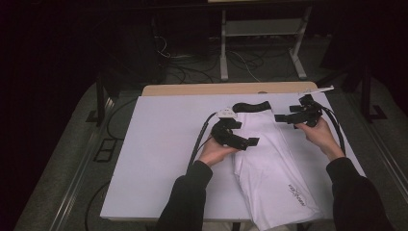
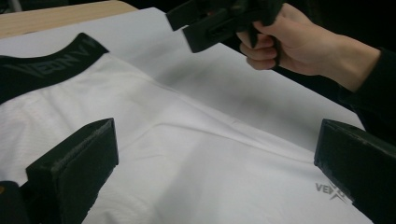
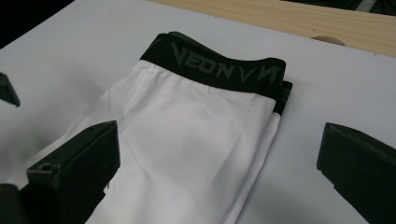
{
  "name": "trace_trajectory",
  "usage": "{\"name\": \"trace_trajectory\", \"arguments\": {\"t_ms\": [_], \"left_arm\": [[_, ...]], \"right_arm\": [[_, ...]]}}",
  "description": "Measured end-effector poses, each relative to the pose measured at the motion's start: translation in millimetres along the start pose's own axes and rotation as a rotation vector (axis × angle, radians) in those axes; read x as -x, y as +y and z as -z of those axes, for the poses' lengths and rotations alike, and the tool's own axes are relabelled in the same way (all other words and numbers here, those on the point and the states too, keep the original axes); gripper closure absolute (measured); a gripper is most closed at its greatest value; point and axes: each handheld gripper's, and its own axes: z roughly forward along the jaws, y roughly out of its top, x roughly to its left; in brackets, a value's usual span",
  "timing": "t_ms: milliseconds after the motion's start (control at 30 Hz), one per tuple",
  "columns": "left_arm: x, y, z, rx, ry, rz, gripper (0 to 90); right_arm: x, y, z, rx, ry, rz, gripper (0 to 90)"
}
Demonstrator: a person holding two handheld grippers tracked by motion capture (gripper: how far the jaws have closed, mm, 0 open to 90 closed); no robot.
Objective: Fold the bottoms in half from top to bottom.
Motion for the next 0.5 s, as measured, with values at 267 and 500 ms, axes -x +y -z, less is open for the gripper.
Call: {"name": "trace_trajectory", "arguments": {"t_ms": [267,500], "left_arm": [[-15.8,3.3,5.2,0.018,0.039,0.020,0.0],[-33.9,4.4,4.8,0.006,0.072,0.054,0.0]], "right_arm": [[1.0,0.1,-2.0,0.005,-0.003,-0.006,0.0],[5.0,-1.2,-8.6,0.001,-0.003,-0.024,0.0]]}}
